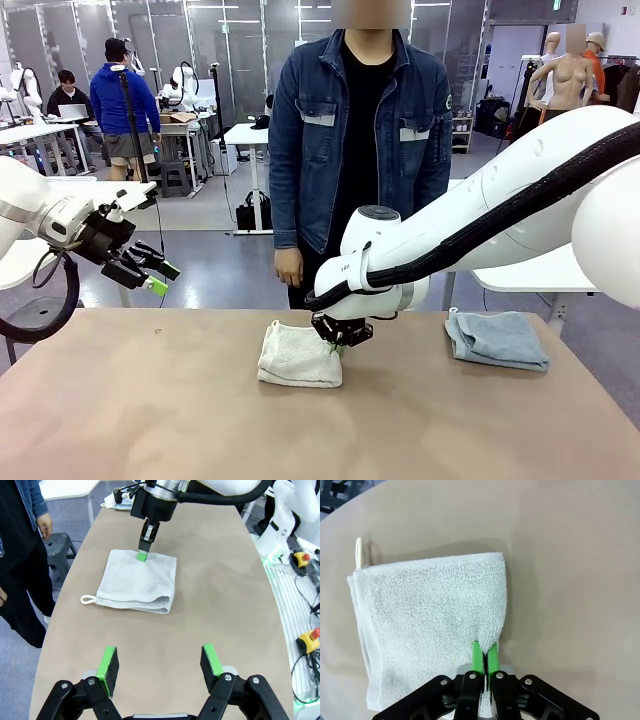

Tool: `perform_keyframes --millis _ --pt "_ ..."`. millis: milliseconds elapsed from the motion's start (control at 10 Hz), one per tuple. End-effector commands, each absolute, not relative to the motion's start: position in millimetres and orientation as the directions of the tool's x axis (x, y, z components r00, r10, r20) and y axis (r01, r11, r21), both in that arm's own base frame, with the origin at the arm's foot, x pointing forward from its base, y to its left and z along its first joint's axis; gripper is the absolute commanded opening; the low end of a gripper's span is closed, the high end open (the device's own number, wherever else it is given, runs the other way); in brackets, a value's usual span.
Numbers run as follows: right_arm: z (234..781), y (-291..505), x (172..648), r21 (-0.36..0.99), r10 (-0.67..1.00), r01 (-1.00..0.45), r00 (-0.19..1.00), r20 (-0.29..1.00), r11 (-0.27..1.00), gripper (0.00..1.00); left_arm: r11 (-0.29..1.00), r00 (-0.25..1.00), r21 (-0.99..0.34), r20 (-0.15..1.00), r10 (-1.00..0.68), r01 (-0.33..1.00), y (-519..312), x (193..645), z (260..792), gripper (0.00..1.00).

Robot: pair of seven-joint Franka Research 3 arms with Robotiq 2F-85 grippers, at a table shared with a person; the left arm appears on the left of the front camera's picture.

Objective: Fold the towels and place them in the basket.
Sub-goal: Stack the folded Towel with hook on the right side of the table.

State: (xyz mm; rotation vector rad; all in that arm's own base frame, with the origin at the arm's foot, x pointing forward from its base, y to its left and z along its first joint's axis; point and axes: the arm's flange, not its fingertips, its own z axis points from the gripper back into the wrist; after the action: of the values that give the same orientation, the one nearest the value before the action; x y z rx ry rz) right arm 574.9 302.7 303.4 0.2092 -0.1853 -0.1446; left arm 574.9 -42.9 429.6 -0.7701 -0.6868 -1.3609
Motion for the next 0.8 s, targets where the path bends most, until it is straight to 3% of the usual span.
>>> perform_keyframes --millis 0,500,600,700 --pt "302.5 303.2 574.0 0.226 -0.170 0.132 0.972 0.160 0.965 0.00 0.047 0.092 -0.080 0.807 -0.583 0.996 -43.2 574.4 431.0 0.83" --pt "302.5 303.2 574.0 0.226 -0.170 0.132 0.972 0.160 0.965 0.00 0.047 0.092 -0.080 0.807 -0.583 0.996 -43.2 574.4 431.0 0.83" --pt "303.5 302.4 575.0 0.223 -0.167 0.129 0.972 0.164 0.966 0.04 0.047 0.092 -0.080 0.807 -0.583 0.996 -43.2 574.4 431.0 0.83" --pt "307.8 299.5 573.0 0.173 -0.142 0.101 0.960 0.243 0.980 0.04 0.047 0.092 -0.080 0.807 -0.583 0.996 -43.2 574.4 431.0 0.83"
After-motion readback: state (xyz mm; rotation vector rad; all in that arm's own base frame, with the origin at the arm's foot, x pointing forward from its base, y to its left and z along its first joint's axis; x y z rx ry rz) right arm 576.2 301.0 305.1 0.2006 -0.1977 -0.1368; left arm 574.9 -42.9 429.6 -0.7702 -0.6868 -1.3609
